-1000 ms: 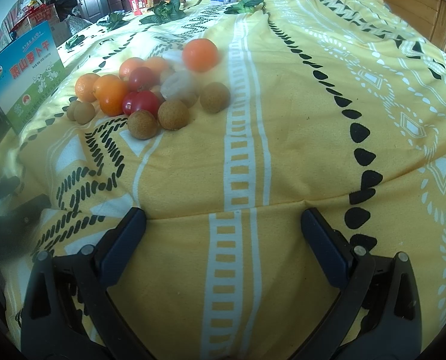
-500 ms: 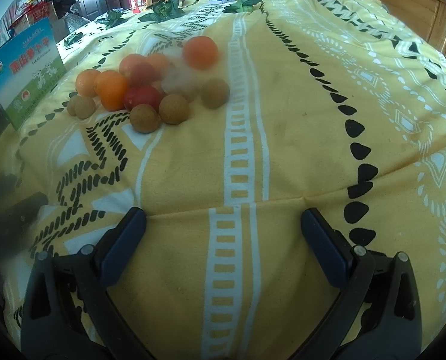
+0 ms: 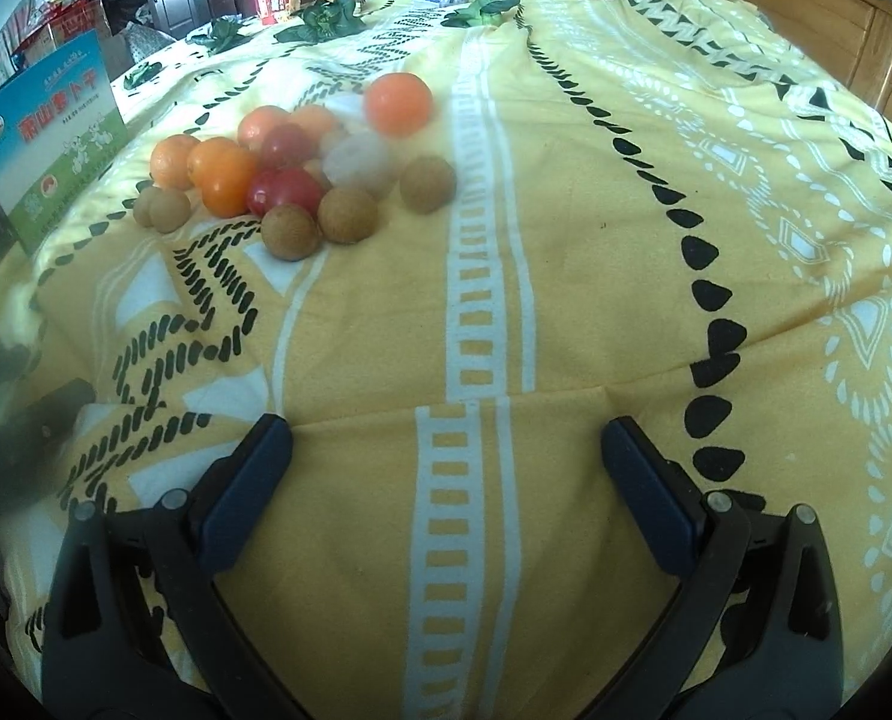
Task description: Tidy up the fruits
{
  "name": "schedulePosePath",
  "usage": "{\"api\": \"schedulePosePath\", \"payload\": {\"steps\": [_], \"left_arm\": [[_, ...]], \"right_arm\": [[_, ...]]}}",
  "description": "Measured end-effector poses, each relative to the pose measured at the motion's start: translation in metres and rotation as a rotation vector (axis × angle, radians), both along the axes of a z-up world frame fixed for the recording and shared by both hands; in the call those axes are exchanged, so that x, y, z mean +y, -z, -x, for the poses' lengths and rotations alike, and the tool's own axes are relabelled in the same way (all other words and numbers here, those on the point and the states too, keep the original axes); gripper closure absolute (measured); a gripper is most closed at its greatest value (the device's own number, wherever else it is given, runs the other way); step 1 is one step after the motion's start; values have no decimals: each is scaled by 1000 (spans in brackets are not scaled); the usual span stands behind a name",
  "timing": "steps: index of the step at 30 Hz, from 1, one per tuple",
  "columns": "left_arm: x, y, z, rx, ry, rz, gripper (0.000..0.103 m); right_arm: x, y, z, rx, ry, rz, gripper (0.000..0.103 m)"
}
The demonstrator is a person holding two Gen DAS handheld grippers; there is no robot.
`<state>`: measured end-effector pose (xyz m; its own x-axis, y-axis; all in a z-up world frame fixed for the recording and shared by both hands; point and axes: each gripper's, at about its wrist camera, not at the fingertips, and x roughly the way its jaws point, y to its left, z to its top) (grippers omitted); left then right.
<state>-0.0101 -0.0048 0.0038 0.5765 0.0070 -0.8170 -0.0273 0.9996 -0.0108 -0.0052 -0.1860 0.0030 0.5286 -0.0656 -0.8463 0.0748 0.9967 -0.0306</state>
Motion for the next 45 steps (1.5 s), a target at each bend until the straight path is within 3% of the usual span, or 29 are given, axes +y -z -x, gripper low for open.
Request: {"api": "schedulePosePath", "payload": {"steps": [22, 29, 34, 37, 39, 40, 45], "left_arm": [[1, 1, -2, 8, 2, 3, 0], [7, -9, -17, 80, 32, 56, 1], [21, -43, -44, -39, 27, 145, 3], [19, -50, -65, -59, 46, 138, 10], [16, -39, -82, 7, 75, 140, 34], [14, -32, -87, 46, 82, 144, 39], [17, -20, -95, 59, 72, 129, 43]], "right_arm": [[-5, 3, -5, -8, -21, -25, 0], [-7, 2, -5, 1, -22, -33, 0], [-8, 3, -4, -3, -23, -41, 0], [-9, 2, -4, -6, -24, -48, 0], [-10, 2, -3, -8, -24, -56, 0], [-11, 2, -3, -10, -25, -60, 0], [-13, 1, -2, -16, -25, -74, 0]]}}
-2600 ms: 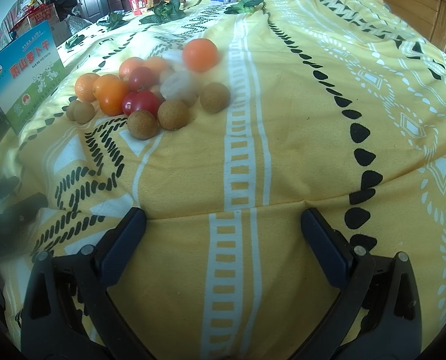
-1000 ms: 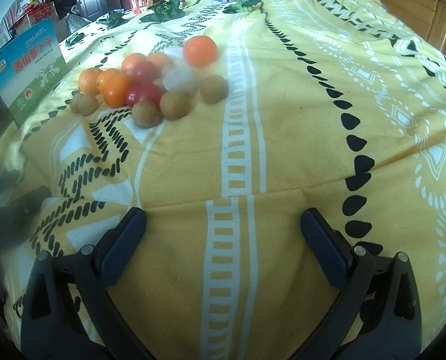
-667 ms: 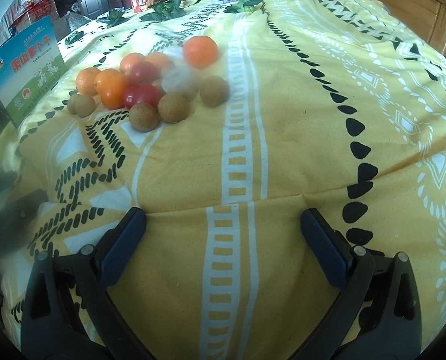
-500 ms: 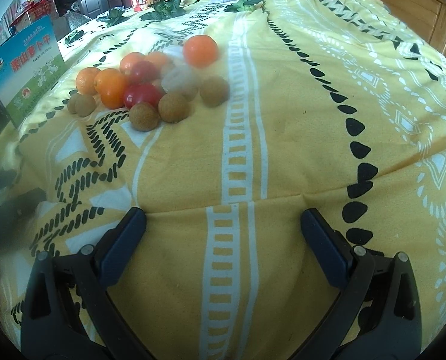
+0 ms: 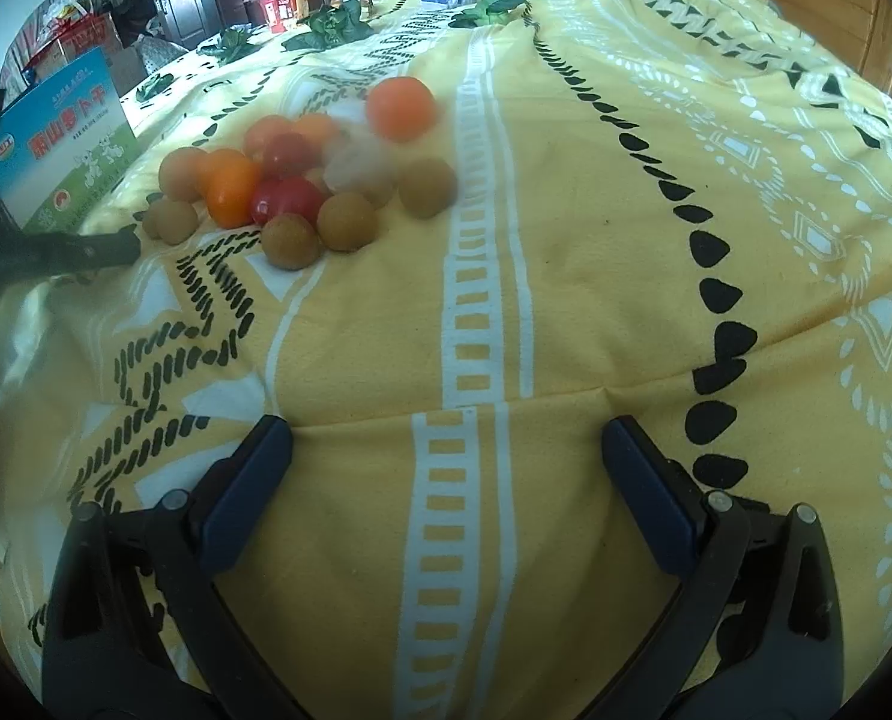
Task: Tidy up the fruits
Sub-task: 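Grasp a brown kiwi with the left gripper while the right gripper grasps another kiwi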
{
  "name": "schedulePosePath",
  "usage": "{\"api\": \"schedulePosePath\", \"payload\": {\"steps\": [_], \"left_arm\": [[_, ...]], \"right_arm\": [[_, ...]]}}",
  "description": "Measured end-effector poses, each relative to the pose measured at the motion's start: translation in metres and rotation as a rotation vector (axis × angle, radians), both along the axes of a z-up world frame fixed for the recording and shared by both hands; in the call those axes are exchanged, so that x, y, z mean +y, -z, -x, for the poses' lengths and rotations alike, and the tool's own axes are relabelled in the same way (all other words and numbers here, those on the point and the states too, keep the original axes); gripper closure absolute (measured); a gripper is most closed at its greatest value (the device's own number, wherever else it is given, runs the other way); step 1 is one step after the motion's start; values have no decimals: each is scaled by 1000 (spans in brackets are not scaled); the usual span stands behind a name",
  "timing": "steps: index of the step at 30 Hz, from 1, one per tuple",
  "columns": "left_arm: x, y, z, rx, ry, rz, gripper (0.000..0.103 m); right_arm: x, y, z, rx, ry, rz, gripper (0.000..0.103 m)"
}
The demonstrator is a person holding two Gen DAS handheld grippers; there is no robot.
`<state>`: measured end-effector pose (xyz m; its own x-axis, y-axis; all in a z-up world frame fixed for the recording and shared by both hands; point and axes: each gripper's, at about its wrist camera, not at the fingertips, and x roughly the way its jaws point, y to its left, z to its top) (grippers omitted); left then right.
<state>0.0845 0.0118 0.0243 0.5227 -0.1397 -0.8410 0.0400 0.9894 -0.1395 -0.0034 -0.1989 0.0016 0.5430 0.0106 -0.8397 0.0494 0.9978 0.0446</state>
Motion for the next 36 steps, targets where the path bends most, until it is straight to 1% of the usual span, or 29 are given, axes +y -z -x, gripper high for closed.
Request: {"api": "schedulePosePath", "payload": {"steps": [5, 8, 11, 13, 15, 16, 17, 18, 20, 23, 25, 27, 30, 32, 35, 36], "left_arm": [[-11, -1, -14, -31, 41, -13, 42], [-16, -1, -22, -50, 66, -7, 27], [-21, 6, -26, -33, 86, -6, 28], [-21, 6, -21, -48, 96, 11, 38], [-15, 3, -16, -56, 92, 45, 54], [-12, 2, -13, -60, 90, 66, 58], [-10, 0, -10, -65, 90, 87, 66], [-8, -3, -7, -68, 94, 101, 70], [-6, -11, 4, -83, 105, 119, 72], [-5, -20, 19, -108, 115, 128, 73], [-3, -20, 23, -112, 115, 127, 73], [2, -16, 19, -111, 92, 110, 73], [10, -10, 6, -94, 60, 128, 73], [8, -7, -1, -79, 73, 132, 73], [-1, -1, -9, -57, 107, 135, 73], [-3, -1, -11, -55, 112, 133, 70]], "right_arm": [[0, 0, 0, -1, 0, -2, 0], [0, 0, 0, 0, 0, -2, 0], [0, 0, 0, 0, 0, -2, 0], [1, 0, 0, 1, 0, -1, 0], [0, 0, 0, 0, 0, -3, 0], [0, 0, 0, -1, -1, -3, 0], [0, 0, -1, 0, -1, -6, 0], [0, -1, 0, 0, -2, -11, 0], [-2, -2, 1, -4, -3, -32, 0], [-6, -6, 4, -17, -3, -74, 0], [-8, -8, 6, -19, -2, -93, 3], [-7, -9, 5, -14, -2, -96, 3], [-2, -5, 2, 1, -9, -63, 2], [0, -4, 2, 4, -12, -43, 1], [-1, -3, 2, 2, -13, -44, 0], [-2, -4, 2, 0, -13, -48, 0]]}}
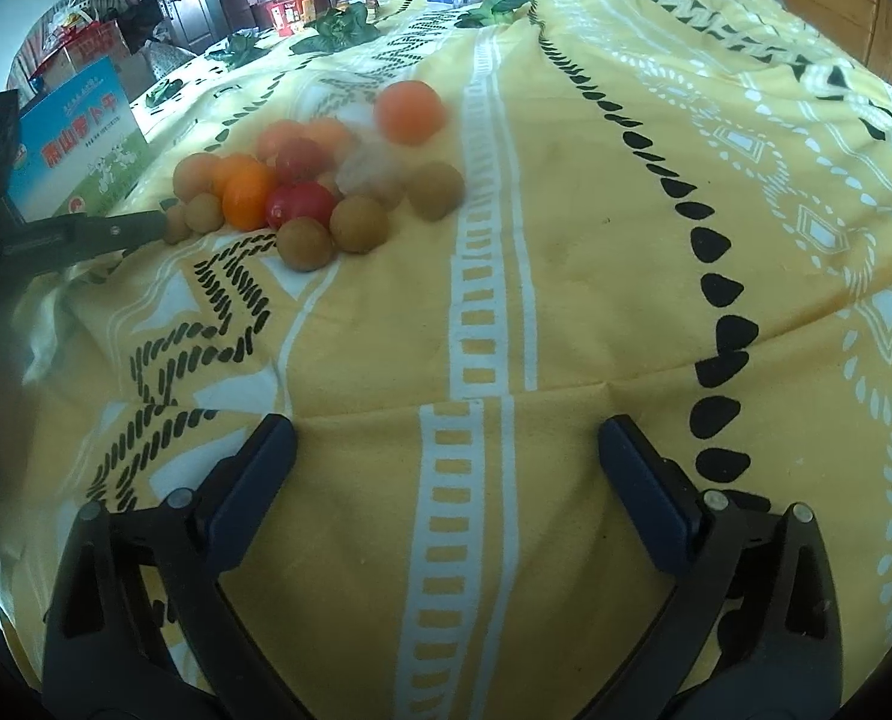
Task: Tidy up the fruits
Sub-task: 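Grasp a brown kiwi with the left gripper while the right gripper grasps another kiwi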
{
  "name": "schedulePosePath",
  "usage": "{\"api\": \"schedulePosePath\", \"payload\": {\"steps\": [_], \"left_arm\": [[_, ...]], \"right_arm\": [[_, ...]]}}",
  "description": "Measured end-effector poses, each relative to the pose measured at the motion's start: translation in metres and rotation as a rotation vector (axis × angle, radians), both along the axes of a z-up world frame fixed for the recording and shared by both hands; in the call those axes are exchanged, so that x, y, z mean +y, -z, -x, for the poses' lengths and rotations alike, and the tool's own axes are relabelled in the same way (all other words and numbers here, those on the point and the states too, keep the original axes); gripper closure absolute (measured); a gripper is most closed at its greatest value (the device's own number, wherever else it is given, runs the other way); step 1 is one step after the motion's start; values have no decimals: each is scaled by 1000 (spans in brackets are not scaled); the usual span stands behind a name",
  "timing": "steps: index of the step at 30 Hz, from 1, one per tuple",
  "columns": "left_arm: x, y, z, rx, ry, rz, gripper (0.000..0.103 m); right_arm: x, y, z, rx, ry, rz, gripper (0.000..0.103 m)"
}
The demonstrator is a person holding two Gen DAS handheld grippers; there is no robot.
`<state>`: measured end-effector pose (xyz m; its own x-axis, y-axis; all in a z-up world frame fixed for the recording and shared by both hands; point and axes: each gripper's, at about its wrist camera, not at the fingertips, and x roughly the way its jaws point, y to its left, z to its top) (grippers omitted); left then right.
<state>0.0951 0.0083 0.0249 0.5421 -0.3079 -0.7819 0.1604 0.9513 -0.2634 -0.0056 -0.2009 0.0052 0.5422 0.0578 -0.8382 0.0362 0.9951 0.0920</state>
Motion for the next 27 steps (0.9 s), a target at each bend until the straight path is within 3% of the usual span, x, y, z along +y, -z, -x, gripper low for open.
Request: {"api": "schedulePosePath", "payload": {"steps": [2, 7, 9, 11, 13, 15, 20, 23, 27], "left_arm": [[-2, 4, -4, 8, -3, -6, 62], [-3, 7, -7, -3, -17, -14, 61], [-4, 5, -6, -7, -11, -11, 78], [-3, 1, -2, -14, -11, -2, 78], [0, -7, 5, -31, -19, 5, 78], [2, -17, 17, -53, -26, 22, 78], [3, -28, 40, -79, -28, 50, 78], [1, -32, 48, -86, -10, 58, 78], [0, -30, 52, -77, -2, 68, 78]], "right_arm": [[0, 0, 0, 0, -3, -2, 0], [-1, 0, 2, -3, -4, -1, 0], [-2, -3, 3, -10, 0, -13, 1], [-7, -8, 6, -23, 6, -40, 10], [-12, -18, 6, -35, -10, -99, 37], [-17, -29, 2, -45, -27, -158, 57], [-22, -44, -34, -77, -33, -151, 60], [-25, -36, -60, -56, -17, -162, 68], [-23, -21, -81, -17, -24, -163, 68]]}}
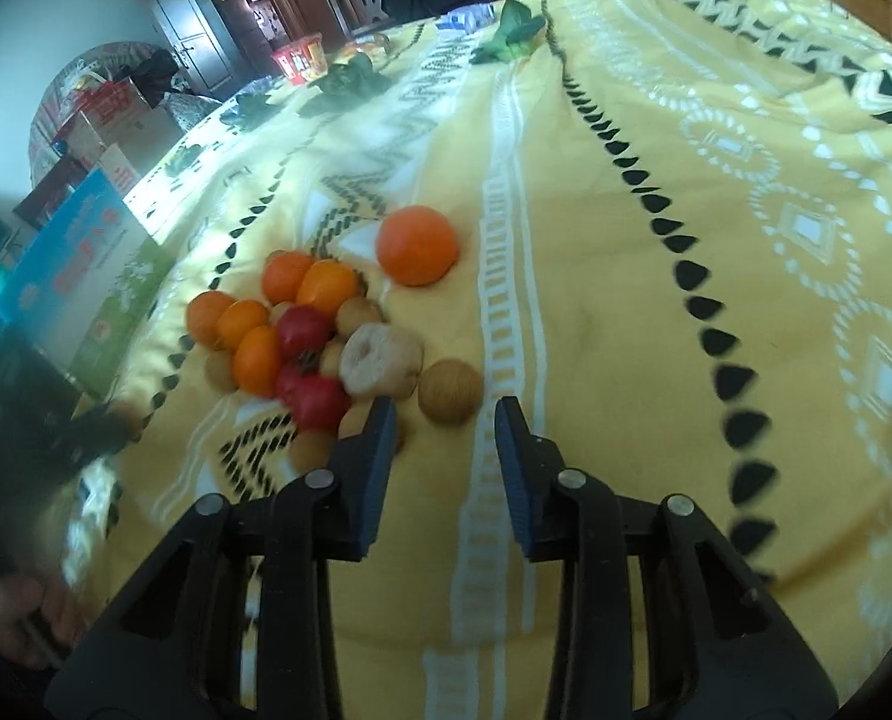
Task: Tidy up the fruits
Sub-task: 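Grasp a brown kiwi with the left gripper while the right gripper grasps another kiwi, then carry both kiwis over the steel bowl and open both grippers to drop them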
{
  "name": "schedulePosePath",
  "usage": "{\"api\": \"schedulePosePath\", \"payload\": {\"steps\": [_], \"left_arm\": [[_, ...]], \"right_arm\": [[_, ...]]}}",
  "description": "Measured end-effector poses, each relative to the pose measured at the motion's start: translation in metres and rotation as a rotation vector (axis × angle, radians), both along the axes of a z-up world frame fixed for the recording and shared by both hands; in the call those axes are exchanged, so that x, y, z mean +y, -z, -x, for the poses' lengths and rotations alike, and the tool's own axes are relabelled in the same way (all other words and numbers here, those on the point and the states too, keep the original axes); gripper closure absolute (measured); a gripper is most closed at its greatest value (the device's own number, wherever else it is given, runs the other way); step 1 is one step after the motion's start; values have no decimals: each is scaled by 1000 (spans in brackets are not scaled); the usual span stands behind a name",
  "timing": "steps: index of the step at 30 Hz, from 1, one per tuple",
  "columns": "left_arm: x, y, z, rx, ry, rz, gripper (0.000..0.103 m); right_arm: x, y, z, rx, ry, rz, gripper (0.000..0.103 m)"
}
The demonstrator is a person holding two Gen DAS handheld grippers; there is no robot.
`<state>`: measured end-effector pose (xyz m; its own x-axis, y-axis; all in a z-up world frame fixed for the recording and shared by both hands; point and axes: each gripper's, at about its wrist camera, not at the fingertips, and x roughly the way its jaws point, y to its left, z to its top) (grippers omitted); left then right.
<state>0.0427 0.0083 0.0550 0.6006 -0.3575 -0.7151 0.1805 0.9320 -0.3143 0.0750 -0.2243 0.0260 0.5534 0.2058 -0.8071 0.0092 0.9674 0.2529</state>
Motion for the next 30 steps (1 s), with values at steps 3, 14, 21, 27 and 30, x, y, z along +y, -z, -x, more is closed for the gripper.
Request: {"api": "schedulePosePath", "payload": {"steps": [3, 14, 21, 27, 30], "left_arm": [[1, 3, 2, 4, 0, 23, 78], [2, -36, 21, -71, 2, 21, 78], [35, -105, 67, -181, -50, 37, 78], [98, -164, 132, -286, -160, 51, 78], [136, -177, 165, -317, -236, 40, 78]], "right_arm": [[2, 11, -7, 25, -10, 24, 68], [0, -14, 11, -40, -21, 29, 77], [29, -75, 47, -157, -59, 33, 77], [94, -136, 55, -266, -169, 14, 77], [142, -165, 59, -316, -261, -5, 77]]}}
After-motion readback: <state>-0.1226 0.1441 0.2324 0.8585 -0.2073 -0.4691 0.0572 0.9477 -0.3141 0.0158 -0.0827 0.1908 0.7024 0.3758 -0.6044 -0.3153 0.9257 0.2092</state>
